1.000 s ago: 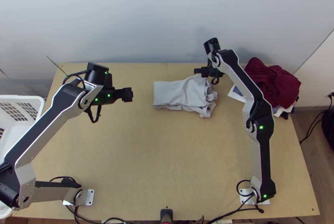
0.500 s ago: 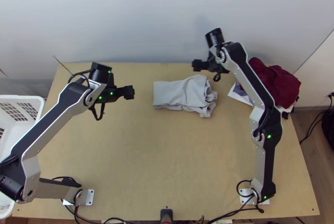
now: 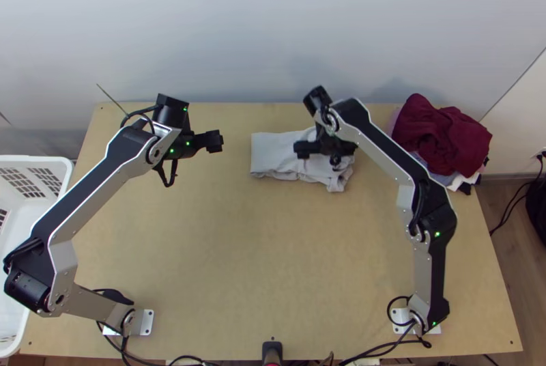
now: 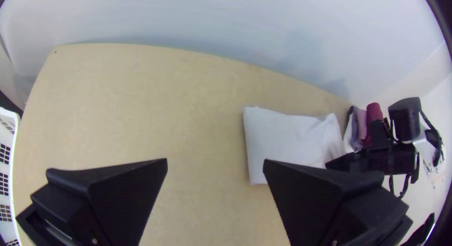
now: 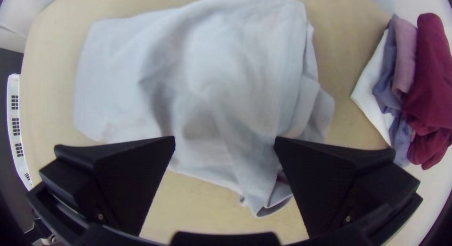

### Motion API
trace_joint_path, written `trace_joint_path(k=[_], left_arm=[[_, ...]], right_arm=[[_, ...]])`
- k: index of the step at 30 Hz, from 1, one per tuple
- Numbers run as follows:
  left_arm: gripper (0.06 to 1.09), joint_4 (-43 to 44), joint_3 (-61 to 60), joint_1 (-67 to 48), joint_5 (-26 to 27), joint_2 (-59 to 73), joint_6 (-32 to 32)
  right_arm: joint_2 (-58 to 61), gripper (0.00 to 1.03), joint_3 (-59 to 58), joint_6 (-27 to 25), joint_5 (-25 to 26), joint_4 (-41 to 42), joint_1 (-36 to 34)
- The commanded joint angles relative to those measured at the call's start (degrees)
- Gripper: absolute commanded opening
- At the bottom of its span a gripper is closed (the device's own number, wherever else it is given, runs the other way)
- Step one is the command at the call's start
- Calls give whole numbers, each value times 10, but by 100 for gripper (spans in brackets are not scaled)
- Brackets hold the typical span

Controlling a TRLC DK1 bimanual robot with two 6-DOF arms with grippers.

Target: Fold the t-shirt

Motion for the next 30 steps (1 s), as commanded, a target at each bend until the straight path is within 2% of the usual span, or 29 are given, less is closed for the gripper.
trace_joint_path(k=[1,5,9,14,19,21,26,28,30], left_arm=[[105,-1,-13,3,-4,-12,2],[105,-1,-21,10,-4,-24,6],[105,-4,-22,10,-4,-31,6],[105,-11,-21,10,-5,-46,5],[105,-21,-28,20,-5,-63,2],[105,-21,-38,26,-5,-75,2],[105,-21,-64,43,-5,-103,5],[105,-21,-71,49,-6,-110,5],[105,-24,-73,52,-5,-112,5]], right_arm=[[-35,98,-143,-10,0,65,-41],[-53,98,-157,-17,-2,83,-62],[-85,98,-106,-12,-2,82,-56],[-133,97,-42,20,-2,98,-35],[-138,98,-26,17,8,105,11],[-139,99,-31,-18,29,109,39],[-137,99,-76,-159,177,123,117],[-138,99,-106,-204,204,136,139],[-144,99,-135,-239,207,157,154]])
